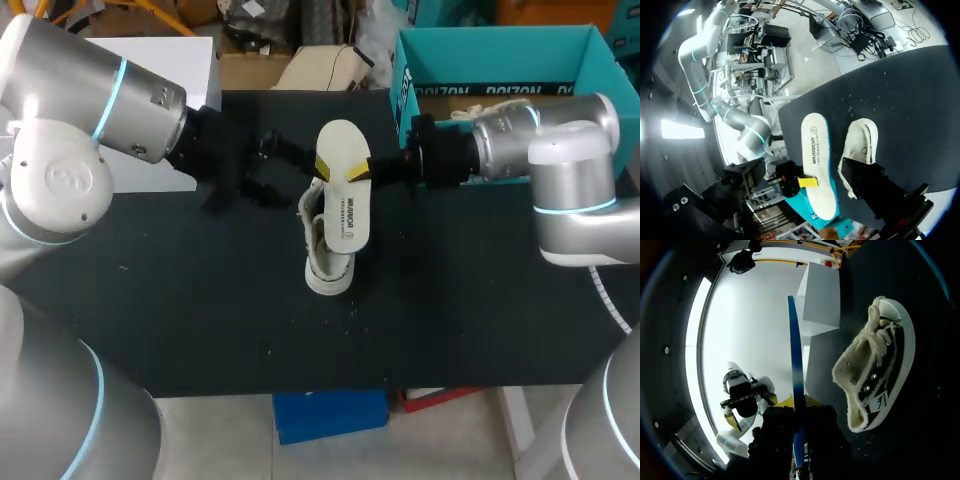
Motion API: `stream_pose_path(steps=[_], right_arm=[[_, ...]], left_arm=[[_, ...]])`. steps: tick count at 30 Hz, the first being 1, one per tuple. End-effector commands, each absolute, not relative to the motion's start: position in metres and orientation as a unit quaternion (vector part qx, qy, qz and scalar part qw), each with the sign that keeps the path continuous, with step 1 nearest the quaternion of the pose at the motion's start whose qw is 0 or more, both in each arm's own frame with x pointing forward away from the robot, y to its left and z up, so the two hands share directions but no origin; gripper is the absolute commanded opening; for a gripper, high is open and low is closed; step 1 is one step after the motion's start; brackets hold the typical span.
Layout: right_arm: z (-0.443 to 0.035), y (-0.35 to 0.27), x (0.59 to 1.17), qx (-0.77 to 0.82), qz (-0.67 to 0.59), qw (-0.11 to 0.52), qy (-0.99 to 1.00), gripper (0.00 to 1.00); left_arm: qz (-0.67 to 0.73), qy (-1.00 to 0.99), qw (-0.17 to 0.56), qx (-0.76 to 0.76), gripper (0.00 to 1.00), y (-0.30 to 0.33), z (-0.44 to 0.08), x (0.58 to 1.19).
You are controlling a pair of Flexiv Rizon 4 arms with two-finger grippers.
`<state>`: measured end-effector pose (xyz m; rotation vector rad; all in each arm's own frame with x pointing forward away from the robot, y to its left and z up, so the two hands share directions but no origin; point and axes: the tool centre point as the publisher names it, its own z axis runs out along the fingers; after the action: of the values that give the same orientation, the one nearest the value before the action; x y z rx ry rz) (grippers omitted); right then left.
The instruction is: Take the shoe out of the shoebox, open the shoe tongue, remove and reinsert the insole, then place the shoe into the shoebox
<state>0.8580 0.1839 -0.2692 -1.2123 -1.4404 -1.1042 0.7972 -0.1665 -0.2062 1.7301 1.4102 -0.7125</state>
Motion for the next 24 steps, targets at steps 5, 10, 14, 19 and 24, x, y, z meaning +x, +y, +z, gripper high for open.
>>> stream_pose_path(steps=[5,10,14,19,24], right_arm=[[-0.269,0.185,0.858,-0.493,-0.448,0.461,-0.585,0.00],[-0.269,0.185,0.858,-0.493,-0.448,0.461,-0.585,0.00],[-0.269,0.185,0.858,-0.493,-0.448,0.461,-0.585,0.00],[-0.269,0.185,0.858,-0.493,-0.448,0.461,-0.585,0.00],[-0.269,0.185,0.858,-0.493,-0.448,0.461,-0.585,0.00]], left_arm=[[-0.324,0.516,0.478,0.633,1.00,-0.161,-0.226,0.796],[-0.339,0.514,0.476,0.628,1.00,-0.160,-0.228,0.797],[-0.339,0.514,0.476,0.628,1.00,-0.160,-0.228,0.797],[-0.322,0.515,0.507,0.612,1.00,-0.159,-0.231,0.800],[-0.309,0.508,0.549,0.587,1.00,-0.158,-0.242,0.809]])
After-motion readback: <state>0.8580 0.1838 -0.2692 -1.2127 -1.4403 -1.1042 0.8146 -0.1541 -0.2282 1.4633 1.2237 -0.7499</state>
